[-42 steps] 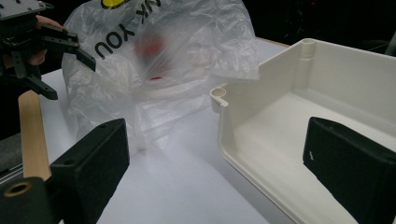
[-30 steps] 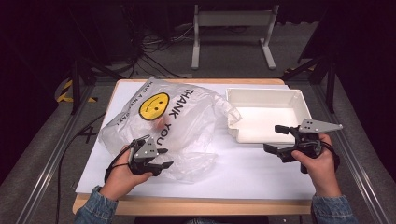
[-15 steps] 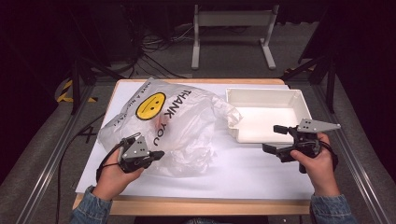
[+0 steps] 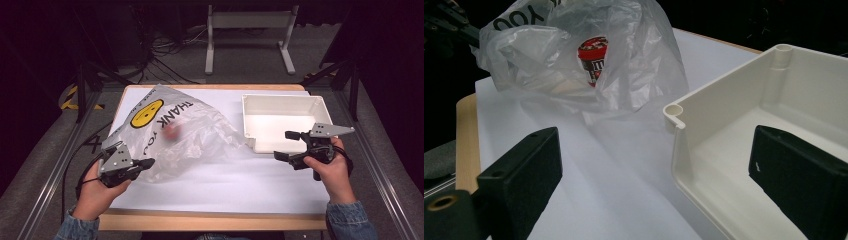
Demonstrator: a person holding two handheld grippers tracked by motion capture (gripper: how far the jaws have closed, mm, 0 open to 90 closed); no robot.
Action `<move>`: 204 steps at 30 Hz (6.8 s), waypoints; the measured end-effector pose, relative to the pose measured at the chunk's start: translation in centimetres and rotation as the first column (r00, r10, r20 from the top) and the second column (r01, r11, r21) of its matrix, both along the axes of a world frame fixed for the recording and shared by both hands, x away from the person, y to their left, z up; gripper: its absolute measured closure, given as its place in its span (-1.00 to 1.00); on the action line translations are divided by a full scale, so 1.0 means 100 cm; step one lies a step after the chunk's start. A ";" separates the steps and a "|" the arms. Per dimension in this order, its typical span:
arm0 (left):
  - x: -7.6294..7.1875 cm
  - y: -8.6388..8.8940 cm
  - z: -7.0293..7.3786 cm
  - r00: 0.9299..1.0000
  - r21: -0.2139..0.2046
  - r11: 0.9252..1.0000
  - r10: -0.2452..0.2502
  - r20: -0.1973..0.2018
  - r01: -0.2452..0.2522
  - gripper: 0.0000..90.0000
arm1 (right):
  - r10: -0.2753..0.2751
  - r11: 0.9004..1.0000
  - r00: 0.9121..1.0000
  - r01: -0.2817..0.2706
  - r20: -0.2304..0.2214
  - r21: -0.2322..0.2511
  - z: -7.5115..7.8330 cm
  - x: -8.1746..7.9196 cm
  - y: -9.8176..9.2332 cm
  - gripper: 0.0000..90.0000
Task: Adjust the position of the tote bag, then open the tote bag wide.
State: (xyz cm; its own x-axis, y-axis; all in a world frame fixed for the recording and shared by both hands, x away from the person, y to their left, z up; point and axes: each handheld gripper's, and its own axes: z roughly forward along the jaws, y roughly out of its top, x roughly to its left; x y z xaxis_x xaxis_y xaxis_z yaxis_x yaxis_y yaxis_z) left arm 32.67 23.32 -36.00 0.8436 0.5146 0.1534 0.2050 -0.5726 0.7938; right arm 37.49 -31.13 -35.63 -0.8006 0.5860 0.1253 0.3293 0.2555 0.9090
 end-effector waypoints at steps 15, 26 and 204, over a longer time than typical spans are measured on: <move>-0.010 0.046 0.001 0.993 0.035 0.992 0.121 -0.008 -0.120 1.00 | 0.053 0.999 0.999 -0.053 -0.005 -0.014 -0.002 0.014 0.019 -0.84; -0.011 0.073 0.007 0.979 0.005 0.979 0.206 0.015 -0.206 1.00 | 0.075 0.997 0.997 -0.075 0.006 -0.012 -0.003 0.012 0.034 -0.84; 0.037 -0.065 -0.005 0.992 -0.023 0.999 -0.046 -0.121 0.043 0.79 | 0.183 0.983 0.982 -0.182 0.050 -0.012 0.009 0.025 0.163 0.23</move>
